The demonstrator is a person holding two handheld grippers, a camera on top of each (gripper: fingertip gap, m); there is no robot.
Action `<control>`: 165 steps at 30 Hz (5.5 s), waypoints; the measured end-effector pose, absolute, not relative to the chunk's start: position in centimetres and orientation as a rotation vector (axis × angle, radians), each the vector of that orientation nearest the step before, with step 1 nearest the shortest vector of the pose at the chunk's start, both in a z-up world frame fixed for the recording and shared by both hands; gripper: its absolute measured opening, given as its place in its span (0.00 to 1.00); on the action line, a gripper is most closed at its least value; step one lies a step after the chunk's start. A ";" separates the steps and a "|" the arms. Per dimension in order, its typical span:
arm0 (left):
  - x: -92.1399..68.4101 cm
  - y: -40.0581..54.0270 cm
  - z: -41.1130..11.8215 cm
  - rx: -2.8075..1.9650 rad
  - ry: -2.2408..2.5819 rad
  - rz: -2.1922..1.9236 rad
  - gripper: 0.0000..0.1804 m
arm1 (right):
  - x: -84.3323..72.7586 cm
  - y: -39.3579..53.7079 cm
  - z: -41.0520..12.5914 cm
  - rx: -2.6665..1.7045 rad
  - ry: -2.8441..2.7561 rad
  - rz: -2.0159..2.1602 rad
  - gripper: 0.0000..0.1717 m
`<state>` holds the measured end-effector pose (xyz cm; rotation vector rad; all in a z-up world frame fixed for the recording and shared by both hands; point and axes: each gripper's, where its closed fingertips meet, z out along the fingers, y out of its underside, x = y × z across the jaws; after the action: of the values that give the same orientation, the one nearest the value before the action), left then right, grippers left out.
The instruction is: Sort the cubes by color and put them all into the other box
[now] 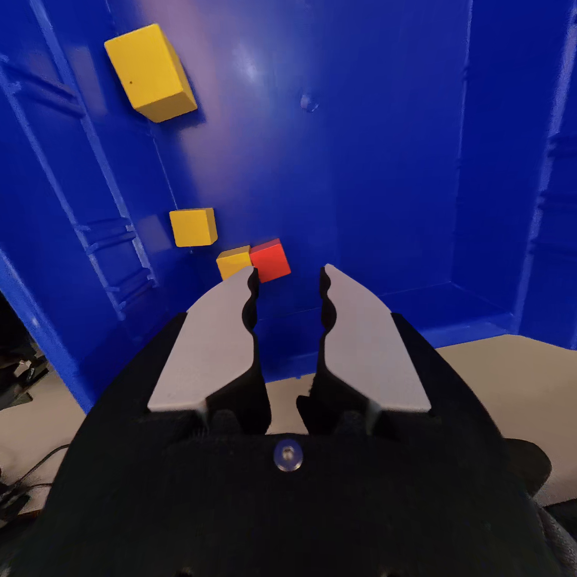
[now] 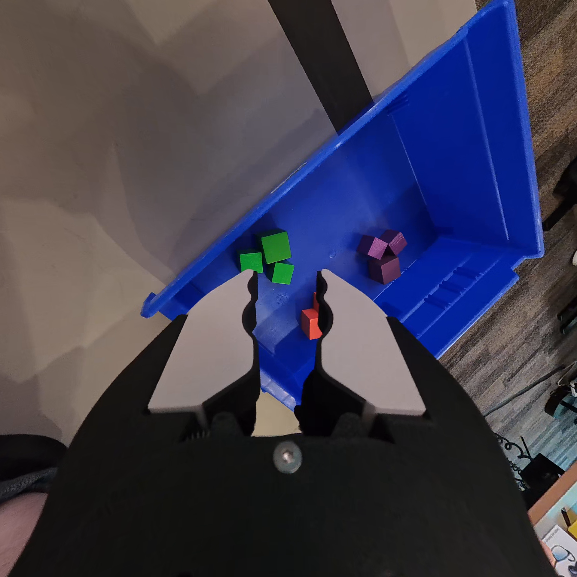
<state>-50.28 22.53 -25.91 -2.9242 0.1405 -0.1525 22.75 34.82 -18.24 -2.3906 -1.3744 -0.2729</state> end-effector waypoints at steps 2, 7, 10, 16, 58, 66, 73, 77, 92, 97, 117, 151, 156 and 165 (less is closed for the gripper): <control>-50.4 22.4 -26.2 -2.931 0.130 -0.167 0.21 | 22.7 34.8 -18.3 -2.390 -1.377 -0.270 0.21; -50.4 22.7 -26.4 -2.923 0.114 -0.179 0.19 | 22.6 34.8 -18.5 -2.392 -1.390 -0.272 0.21; -50.2 22.9 -26.4 -2.916 0.120 -0.184 0.20 | 22.4 34.7 -18.5 -2.391 -1.398 -0.269 0.22; -49.2 22.9 -26.3 -2.912 0.175 -0.236 0.20 | 22.5 34.7 -18.4 -2.391 -1.395 -0.271 0.22; -6.4 18.7 -3.8 -1.509 1.043 -1.544 0.12 | -6.7 20.2 -4.1 -0.712 -1.406 0.172 0.25; -5.1 18.2 -5.0 -1.517 1.060 -1.637 0.12 | -7.3 19.2 -4.5 -0.660 -1.406 0.177 0.13; -6.0 18.9 -4.5 -1.530 1.037 -1.566 0.11 | -6.5 19.7 -3.7 -0.680 -1.406 0.140 0.13; -9.2 20.5 -2.6 -1.508 0.981 -1.353 0.00 | -2.4 23.1 -1.6 -0.817 -1.395 0.055 0.13; -11.4 22.4 -3.6 -1.560 1.066 -0.897 0.00 | 29.1 32.9 -15.3 -2.412 -1.220 -0.273 0.13; -11.7 22.7 -3.8 -1.573 1.058 -0.887 0.00 | 31.5 32.4 -21.0 -2.690 -1.221 -0.204 0.13; -12.2 22.4 -3.5 -1.571 1.073 -0.877 0.00 | 35.6 32.7 -27.3 -2.997 -1.114 -0.315 0.20; -52.4 31.3 -22.2 -2.519 0.119 0.397 0.22 | 20.9 33.4 -18.2 -2.328 -1.520 -0.362 0.21; -54.4 31.4 -25.0 -2.581 0.050 0.491 0.21 | 20.6 33.5 -17.7 -2.307 -1.504 -0.346 0.21; -55.3 32.7 -26.8 -2.588 0.070 0.555 0.22 | 20.3 33.4 -17.1 -2.280 -1.503 -0.349 0.21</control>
<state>-55.29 32.66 -26.84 -2.5882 0.0696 0.5547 20.27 33.40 -17.12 -2.2803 -1.5029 -0.3491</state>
